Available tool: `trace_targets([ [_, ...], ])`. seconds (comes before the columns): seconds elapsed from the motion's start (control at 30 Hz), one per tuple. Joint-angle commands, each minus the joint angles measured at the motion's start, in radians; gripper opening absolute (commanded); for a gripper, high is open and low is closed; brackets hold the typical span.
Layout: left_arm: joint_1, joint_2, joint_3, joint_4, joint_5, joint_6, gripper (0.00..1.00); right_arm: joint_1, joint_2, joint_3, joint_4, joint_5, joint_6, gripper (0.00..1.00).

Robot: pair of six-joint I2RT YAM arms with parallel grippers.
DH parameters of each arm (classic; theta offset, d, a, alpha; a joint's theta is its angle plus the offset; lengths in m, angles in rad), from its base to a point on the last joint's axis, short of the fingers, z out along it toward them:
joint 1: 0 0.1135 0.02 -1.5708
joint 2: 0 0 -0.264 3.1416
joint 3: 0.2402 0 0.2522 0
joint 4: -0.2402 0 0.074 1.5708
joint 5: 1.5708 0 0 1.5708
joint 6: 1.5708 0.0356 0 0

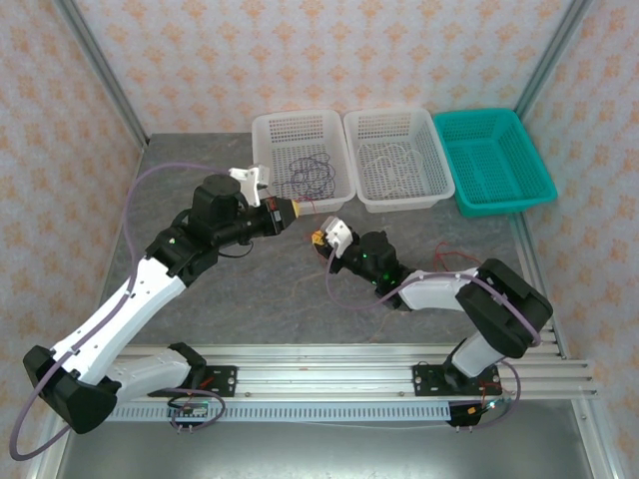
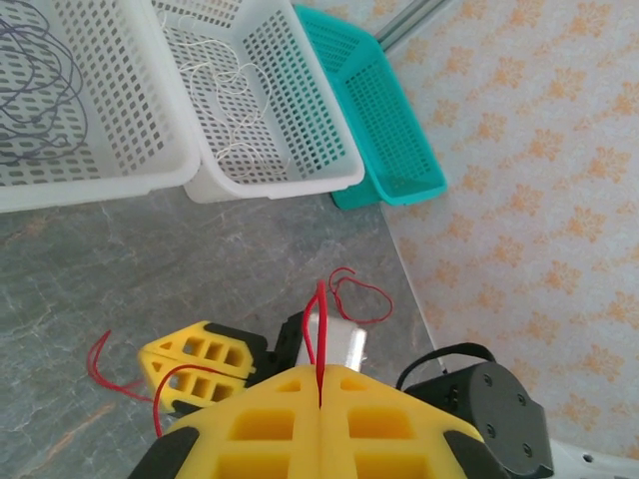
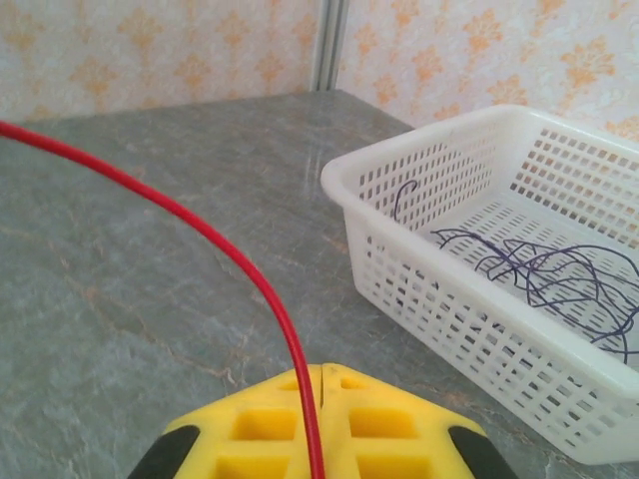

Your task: Untangle the cables

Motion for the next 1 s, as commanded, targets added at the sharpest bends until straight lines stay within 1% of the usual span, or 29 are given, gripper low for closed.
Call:
trace_targets([
  [0.0,-0.005,-0.012,0.036,-0.029,-0.078,0.041,0.0,-0.001,-0.039,0.001,0.054,0.021,0.047,0.0],
  [0.1,-0.005,-0.023,0.022,-0.051,-0.145,0.057,0.0,-0.001,-0.095,-0.011,-0.002,0.05,0.071,0.0],
  [0.17,-0.005,-0.031,0.004,-0.04,-0.167,0.061,0.0,-0.006,-0.151,0.002,-0.096,0.071,0.115,0.0],
  [0.27,-0.005,-0.041,-0.023,-0.024,-0.186,0.08,0.16,-0.03,-0.239,0.035,-0.232,0.113,0.223,0.0],
  [0.4,-0.005,-0.076,-0.069,0.044,-0.182,0.113,0.4,-0.13,-0.339,0.067,-0.33,0.142,0.435,0.0],
  [0.43,-0.005,-0.087,-0.076,0.058,-0.178,0.114,0.43,-0.15,-0.359,0.083,-0.366,0.157,0.458,0.0],
  [0.47,-0.005,-0.099,-0.083,0.073,-0.167,0.15,0.49,-0.171,-0.364,0.11,-0.418,0.182,0.484,0.0],
  [0.53,-0.005,-0.122,-0.095,0.096,-0.136,0.18,0.59,-0.211,-0.405,0.175,-0.507,0.24,0.516,0.0],
  [0.6,-0.005,-0.142,-0.108,0.125,-0.083,0.209,0.7,-0.254,-0.403,0.257,-0.592,0.35,0.551,0.0],
  [0.7,-0.008,-0.164,-0.123,0.144,-0.029,0.24,0.78,-0.344,-0.375,0.37,-0.664,0.535,0.589,0.0],
  [0.77,-0.015,-0.181,-0.134,0.149,-0.016,0.253,0.81,-0.404,-0.33,0.42,-0.637,0.626,0.597,0.0],
  [0.8,-0.018,-0.19,-0.142,0.151,-0.013,0.259,0.82,-0.432,-0.305,0.441,-0.606,0.659,0.578,0.0],
  [0.97,-0.026,-0.228,-0.168,0.141,-0.024,0.262,0.83,-0.543,-0.146,0.593,-0.574,0.795,0.414,0.0],
])
